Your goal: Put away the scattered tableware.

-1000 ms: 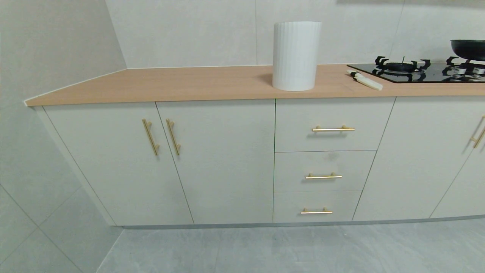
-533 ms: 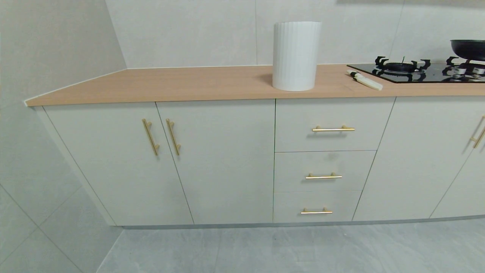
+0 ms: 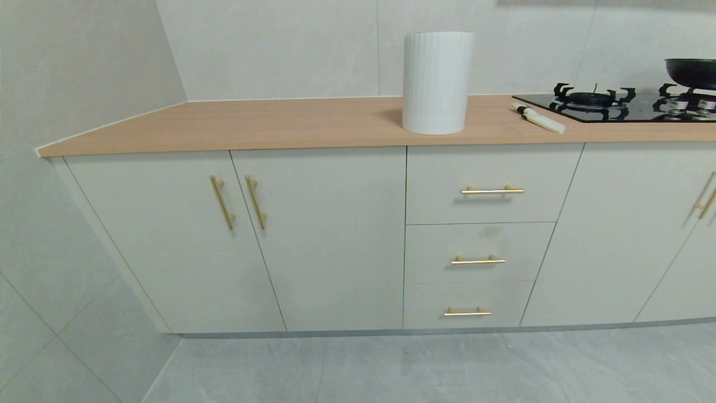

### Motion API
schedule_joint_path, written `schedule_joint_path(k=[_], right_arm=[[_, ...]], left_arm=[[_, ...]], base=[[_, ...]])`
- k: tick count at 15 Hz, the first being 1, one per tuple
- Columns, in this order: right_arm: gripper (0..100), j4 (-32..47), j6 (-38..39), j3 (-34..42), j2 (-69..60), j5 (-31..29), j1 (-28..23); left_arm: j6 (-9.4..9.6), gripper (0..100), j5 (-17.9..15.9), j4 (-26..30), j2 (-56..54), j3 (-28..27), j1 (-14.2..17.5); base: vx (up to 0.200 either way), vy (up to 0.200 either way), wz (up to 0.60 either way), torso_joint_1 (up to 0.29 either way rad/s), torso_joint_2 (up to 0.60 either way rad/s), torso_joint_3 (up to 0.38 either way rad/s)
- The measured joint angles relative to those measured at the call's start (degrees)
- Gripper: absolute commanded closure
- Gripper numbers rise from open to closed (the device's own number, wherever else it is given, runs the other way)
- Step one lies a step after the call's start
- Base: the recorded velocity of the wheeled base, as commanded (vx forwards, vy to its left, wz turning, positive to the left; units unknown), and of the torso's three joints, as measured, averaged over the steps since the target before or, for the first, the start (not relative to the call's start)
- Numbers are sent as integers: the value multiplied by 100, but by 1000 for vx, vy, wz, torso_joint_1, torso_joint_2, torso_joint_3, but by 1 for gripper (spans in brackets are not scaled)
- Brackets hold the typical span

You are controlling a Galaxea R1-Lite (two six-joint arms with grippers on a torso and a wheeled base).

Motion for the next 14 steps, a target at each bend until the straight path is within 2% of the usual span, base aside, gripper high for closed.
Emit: schedule_joint_path(k=[14], right_arm=[[0, 0, 4, 0, 2, 4, 0]], left_arm=[[-24, 0, 2, 2, 0, 0, 0]], base=[[200, 0, 0, 3, 1, 3]])
